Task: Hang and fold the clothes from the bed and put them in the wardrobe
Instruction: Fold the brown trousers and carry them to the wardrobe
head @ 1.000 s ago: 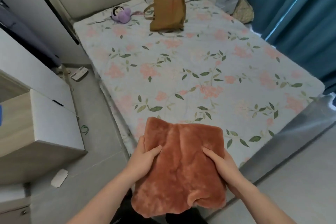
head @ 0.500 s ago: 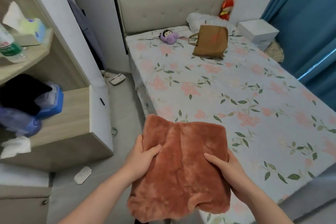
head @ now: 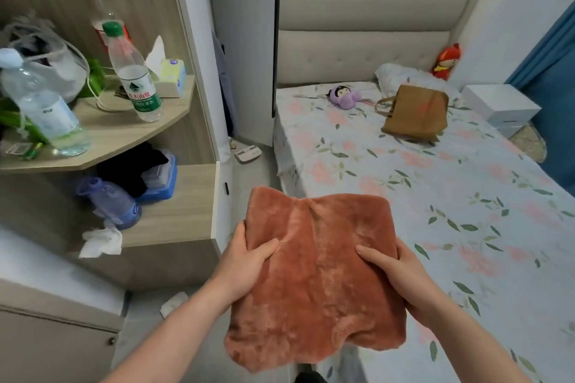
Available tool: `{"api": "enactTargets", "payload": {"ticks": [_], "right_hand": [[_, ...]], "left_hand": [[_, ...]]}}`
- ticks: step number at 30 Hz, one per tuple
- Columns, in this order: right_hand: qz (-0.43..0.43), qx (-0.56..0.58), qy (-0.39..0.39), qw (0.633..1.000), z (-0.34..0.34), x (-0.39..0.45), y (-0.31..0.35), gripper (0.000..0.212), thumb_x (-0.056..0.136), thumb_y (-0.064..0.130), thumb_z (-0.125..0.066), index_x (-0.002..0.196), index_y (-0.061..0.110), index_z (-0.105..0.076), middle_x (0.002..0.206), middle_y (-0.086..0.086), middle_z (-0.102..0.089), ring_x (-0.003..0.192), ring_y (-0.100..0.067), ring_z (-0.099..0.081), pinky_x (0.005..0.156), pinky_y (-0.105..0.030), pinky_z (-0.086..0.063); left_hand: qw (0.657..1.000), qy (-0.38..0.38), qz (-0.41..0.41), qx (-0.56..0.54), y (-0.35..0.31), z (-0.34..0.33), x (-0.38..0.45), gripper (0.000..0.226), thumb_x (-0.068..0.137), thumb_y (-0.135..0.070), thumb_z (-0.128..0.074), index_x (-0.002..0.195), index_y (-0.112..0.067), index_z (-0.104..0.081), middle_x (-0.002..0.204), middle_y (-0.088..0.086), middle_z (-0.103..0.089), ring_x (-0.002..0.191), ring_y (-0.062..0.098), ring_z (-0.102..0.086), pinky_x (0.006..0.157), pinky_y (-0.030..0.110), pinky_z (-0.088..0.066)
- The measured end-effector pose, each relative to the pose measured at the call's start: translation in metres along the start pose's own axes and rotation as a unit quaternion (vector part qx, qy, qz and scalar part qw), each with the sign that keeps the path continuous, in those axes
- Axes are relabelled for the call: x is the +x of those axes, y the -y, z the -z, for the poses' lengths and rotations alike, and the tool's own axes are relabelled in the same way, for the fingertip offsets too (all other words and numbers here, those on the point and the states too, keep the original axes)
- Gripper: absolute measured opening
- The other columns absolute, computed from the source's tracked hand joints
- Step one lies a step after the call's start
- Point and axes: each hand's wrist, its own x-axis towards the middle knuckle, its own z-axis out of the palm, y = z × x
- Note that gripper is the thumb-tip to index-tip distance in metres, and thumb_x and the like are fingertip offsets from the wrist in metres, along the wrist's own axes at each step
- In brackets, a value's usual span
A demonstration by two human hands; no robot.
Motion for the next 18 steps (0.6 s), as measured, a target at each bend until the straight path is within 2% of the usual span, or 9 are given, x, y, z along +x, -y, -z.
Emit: {"api": "enactTargets", "payload": {"ticks": [4, 8, 13, 18], "right_hand": [[0.001, -0.003, 0.000, 1.000, -0.005, 0.026, 0.018, 0.066, 0.069, 0.044, -0.090, 0.126, 0.028, -0.060, 0.111, 0.001, -0.077, 0.093, -0.023, -0.077, 0.091, -0.048, -0.059], [0.005, 0.004, 0.003, 1.000, -0.009, 0.069, 0.040, 0.074, 0.062, 0.049, -0.094, 0.125, 0.029, -0.061, 0.110, 0.001, -0.077, 0.093, -0.023, -0.077, 0.089, -0.048, -0.060], [0.014, 0.013, 0.014, 1.000, -0.007, 0.130, 0.078, 0.070, 0.067, 0.046, -0.091, 0.127, 0.029, -0.060, 0.111, 0.002, -0.077, 0.093, -0.022, -0.077, 0.090, -0.048, -0.060], [0.035, 0.012, 0.042, 0.998, -0.004, 0.187, 0.130, 0.071, 0.067, 0.046, -0.093, 0.128, 0.030, -0.060, 0.112, 0.002, -0.076, 0.094, -0.023, -0.077, 0.090, -0.048, -0.060]], "left_hand": [[1.000, 0.000, -0.004, -0.001, -0.016, 0.006, 0.024, 0.038, 0.089, -0.040, -0.073, 0.122, -0.039, -0.055, 0.114, -0.018, -0.070, 0.103, 0.003, -0.067, 0.094, 0.034, -0.053], [1.000, -0.013, -0.008, 0.000, -0.037, 0.008, 0.066, 0.039, 0.088, -0.040, -0.074, 0.121, -0.041, -0.054, 0.111, -0.021, -0.070, 0.102, 0.003, -0.068, 0.097, 0.036, -0.053], [0.999, -0.036, -0.020, -0.020, -0.074, 0.007, 0.121, 0.042, 0.084, -0.036, -0.077, 0.121, -0.037, -0.057, 0.108, -0.020, -0.073, 0.102, 0.005, -0.069, 0.098, 0.038, -0.053], [0.997, -0.058, -0.046, -0.026, -0.119, 0.008, 0.168, 0.034, 0.089, -0.030, -0.075, 0.116, -0.040, -0.057, 0.106, -0.022, -0.073, 0.100, 0.001, -0.070, 0.089, 0.031, -0.052]]}}
